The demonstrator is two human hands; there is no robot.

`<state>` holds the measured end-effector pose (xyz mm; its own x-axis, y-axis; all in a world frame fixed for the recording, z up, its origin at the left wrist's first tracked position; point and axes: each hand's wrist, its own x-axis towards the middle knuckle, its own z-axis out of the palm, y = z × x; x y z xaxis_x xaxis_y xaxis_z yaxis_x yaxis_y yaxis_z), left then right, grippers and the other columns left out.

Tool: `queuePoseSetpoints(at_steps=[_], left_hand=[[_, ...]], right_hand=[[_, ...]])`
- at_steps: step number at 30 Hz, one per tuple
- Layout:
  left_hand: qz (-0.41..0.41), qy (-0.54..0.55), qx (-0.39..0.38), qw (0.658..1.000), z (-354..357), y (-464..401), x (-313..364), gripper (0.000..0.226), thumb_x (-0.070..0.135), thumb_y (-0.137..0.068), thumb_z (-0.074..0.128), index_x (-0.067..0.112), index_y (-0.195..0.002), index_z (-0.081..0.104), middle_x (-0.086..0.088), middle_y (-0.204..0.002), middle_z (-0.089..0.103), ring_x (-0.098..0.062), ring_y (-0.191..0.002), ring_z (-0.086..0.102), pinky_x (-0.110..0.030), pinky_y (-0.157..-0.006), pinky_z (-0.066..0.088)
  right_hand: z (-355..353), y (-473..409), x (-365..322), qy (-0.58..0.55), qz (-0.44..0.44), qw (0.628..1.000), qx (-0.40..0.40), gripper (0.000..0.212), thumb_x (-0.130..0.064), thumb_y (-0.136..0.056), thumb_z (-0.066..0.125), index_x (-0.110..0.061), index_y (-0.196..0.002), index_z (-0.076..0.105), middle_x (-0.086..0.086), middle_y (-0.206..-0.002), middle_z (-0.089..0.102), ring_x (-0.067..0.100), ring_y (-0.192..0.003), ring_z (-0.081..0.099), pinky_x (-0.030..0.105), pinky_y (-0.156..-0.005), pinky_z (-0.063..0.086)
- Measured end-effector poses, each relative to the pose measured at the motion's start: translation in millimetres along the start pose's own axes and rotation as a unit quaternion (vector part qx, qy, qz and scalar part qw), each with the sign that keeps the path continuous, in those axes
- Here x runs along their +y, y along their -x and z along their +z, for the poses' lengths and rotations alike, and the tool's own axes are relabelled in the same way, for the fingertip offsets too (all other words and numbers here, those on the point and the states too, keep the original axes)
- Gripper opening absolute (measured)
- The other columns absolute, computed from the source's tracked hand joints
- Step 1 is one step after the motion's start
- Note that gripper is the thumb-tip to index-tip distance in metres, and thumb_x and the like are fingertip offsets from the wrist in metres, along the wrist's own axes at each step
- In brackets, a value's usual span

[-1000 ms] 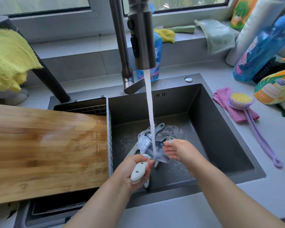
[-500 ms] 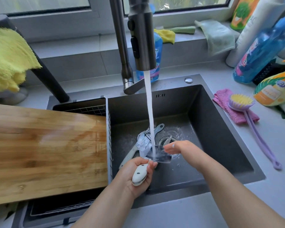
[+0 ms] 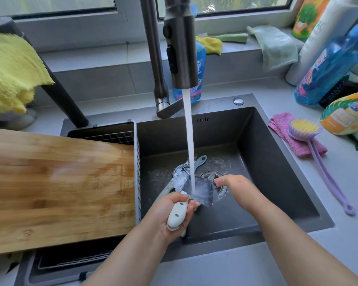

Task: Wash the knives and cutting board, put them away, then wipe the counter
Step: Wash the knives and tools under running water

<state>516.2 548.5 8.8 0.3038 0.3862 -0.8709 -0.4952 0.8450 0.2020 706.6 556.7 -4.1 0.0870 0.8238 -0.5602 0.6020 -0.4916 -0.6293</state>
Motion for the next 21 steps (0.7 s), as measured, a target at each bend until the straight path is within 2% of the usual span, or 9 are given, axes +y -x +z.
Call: queuePoseSetpoints(at_steps=[2,4,5,8,12,14,17,20,21], left_hand=[[0.013,-0.039,0.009,0.999,3.9,1.0,1.9,0.006,-0.001,-0.091,0.049,-0.006,-0.093,0.052,-0.027,-0.090,0.062,-0.020,-0.049,0.064,-0.024,-0.041,0.053],[0.034,-0.096,0.015,0.995,7.1,2.9,3.4,0.006,-0.002,-0.092,0.048,-0.005,-0.092,0.053,-0.025,-0.085,0.063,-0.016,-0.043,0.060,-0.021,-0.039,0.050],[0.048,-0.130,0.019,0.990,8.7,4.1,4.0,0.007,-0.003,-0.092,0.048,-0.005,-0.091,0.054,-0.023,-0.081,0.063,-0.015,-0.043,0.057,-0.019,-0.038,0.048],[0.095,-0.242,0.044,0.965,12.5,5.4,5.5,0.008,-0.001,-0.091,0.050,-0.003,-0.091,0.058,-0.018,-0.077,0.063,-0.015,-0.046,0.053,-0.019,-0.039,0.043],[0.136,-0.391,0.064,0.908,14.8,4.5,4.7,0.020,0.004,-0.090,0.048,-0.004,-0.100,0.063,-0.016,-0.081,0.061,-0.018,-0.048,0.051,-0.023,-0.045,0.040],[0.151,-0.481,0.069,0.861,13.6,4.1,3.3,0.024,0.005,-0.087,0.049,0.003,-0.103,0.067,-0.016,-0.081,0.063,-0.021,-0.051,0.055,-0.027,-0.051,0.046],[0.189,-0.618,0.076,0.759,8.4,4.6,0.8,0.022,0.017,-0.086,0.058,0.026,-0.103,0.068,-0.003,-0.085,0.069,-0.018,-0.058,0.066,-0.026,-0.059,0.055],[0.247,-0.732,0.064,0.631,1.8,4.9,-5.1,0.025,0.026,-0.085,0.063,0.028,-0.110,0.067,0.002,-0.097,0.070,-0.017,-0.082,0.066,-0.030,-0.074,0.055],[0.261,-0.752,0.065,0.601,0.3,5.9,-7.1,0.028,0.028,-0.085,0.063,0.029,-0.113,0.065,0.004,-0.101,0.069,-0.016,-0.087,0.064,-0.028,-0.076,0.052]], right_hand=[[0.1,-4.0,1.3,-0.105,0.022,0.994,0.027,0.027,-0.024,-0.085,0.052,-0.013,-0.100,0.071,0.013,-0.118,0.066,0.028,-0.116,0.058,0.036,-0.098,0.045],[1.4,-6.0,0.0,-0.153,0.053,0.987,0.009,0.041,-0.030,-0.081,0.048,-0.003,-0.104,0.070,0.017,-0.115,0.067,0.029,-0.111,0.060,0.030,-0.083,0.045],[3.7,-7.7,2.0,-0.182,0.071,0.981,0.009,0.039,-0.025,-0.086,0.047,0.000,-0.106,0.069,0.019,-0.112,0.067,0.029,-0.109,0.061,0.027,-0.079,0.044],[8.6,-6.7,4.8,-0.242,0.079,0.967,-0.001,0.034,-0.012,-0.092,0.037,-0.007,-0.092,0.071,0.015,-0.097,0.072,0.026,-0.101,0.065,0.030,-0.092,0.041],[14.5,-7.7,7.9,-0.277,0.103,0.955,-0.020,0.041,-0.012,-0.093,0.030,-0.007,-0.090,0.070,0.016,-0.096,0.071,0.022,-0.086,0.065,0.026,-0.081,0.040],[17.5,-7.7,10.2,-0.287,0.116,0.951,-0.029,0.043,-0.015,-0.093,0.030,-0.004,-0.095,0.071,0.016,-0.095,0.073,0.022,-0.084,0.066,0.031,-0.086,0.041],[24.1,-9.4,14.5,-0.289,0.151,0.945,-0.032,0.042,-0.019,-0.093,0.030,-0.004,-0.091,0.070,0.015,-0.091,0.073,0.025,-0.086,0.066,0.034,-0.095,0.039],[29.2,-9.3,18.0,-0.298,0.169,0.939,-0.033,0.039,-0.019,-0.093,0.033,-0.005,-0.081,0.068,0.013,-0.079,0.072,0.026,-0.079,0.066,0.033,-0.087,0.040],[30.7,-9.0,19.3,-0.301,0.173,0.937,-0.037,0.039,-0.019,-0.093,0.034,-0.005,-0.080,0.067,0.014,-0.077,0.072,0.026,-0.077,0.067,0.032,-0.082,0.040]])
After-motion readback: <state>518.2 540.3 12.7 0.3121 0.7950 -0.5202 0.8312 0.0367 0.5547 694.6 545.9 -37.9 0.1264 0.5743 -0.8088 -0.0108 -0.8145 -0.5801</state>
